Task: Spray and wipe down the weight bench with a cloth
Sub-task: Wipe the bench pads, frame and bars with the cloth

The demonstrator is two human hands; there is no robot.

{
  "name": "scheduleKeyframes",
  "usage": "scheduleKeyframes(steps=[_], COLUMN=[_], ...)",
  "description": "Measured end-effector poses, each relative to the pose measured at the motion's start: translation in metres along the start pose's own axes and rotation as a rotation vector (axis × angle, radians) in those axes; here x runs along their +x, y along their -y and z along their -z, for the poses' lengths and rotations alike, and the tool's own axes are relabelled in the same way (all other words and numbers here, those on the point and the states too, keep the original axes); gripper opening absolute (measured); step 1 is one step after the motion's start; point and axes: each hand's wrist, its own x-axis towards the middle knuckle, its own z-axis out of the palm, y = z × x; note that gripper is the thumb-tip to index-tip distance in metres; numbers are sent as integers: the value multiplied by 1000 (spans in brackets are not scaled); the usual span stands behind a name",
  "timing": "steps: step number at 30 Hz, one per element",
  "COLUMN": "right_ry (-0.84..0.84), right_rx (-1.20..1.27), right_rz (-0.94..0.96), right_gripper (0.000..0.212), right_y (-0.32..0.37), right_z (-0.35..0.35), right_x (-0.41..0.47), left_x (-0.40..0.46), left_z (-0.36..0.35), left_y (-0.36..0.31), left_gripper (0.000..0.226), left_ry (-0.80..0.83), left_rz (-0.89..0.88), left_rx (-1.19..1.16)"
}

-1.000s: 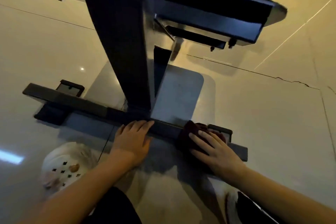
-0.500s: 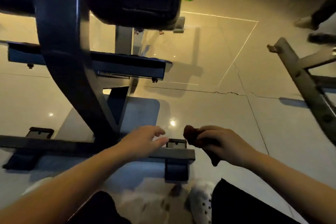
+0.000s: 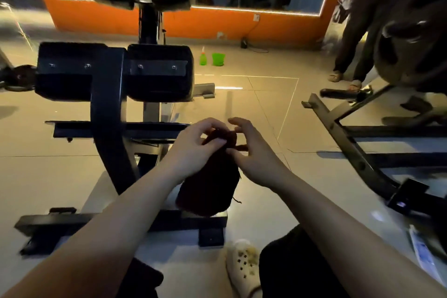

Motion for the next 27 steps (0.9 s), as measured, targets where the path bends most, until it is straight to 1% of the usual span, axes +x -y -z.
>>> scheduleKeyframes(steps=[1,2,3,5,7,9,11,12,15,18,21,25,27], right_ry=[29,77,124,180,171,164,144,133,108,98,133,234,276], right_rx=[-50,-95,-115,-53,32,105,181,209,243,233,190,80,-22], right_rz=[-5,-5,-18,-74,-100,-79,-55,-47,-37,-10,18,27,14], right_gripper=[46,39,31,20,14,10,5,5,13,8,8,13,19], right_y=[-2,-3,-2,2,5,7,9,10,10,8,4,-1,-5], right_z=[-1,-3,-2,-3,-6,-10,-13,-14,-16,-12,-9,-7,-9], right_x=[-1,0,1,5,10,16,20,22,25,27,28,29,31], left_x=[-4,-9,-13,-23,-29,-29,-28,-28,-30,-29,-25,-16,-9], left_z=[4,7,11,18,26,35,46,51,62,65,62,53,47], left_y=[-3,-3,-2,10,21,27,29,30,36,36,37,43,47], left_gripper=[23,25,25,20,16,15,19,21,26,24,21,18,15], left_ry=[44,60,47,-72,-189,-245,-243,-215,-83,-2,-14,-50,-52], left_rz=[-69,-104,-104,-25,48,80,94,99,85,64,64,59,11], left_rx=[176,275,288,162,94,31,-48,-46,91,130,197,463,574])
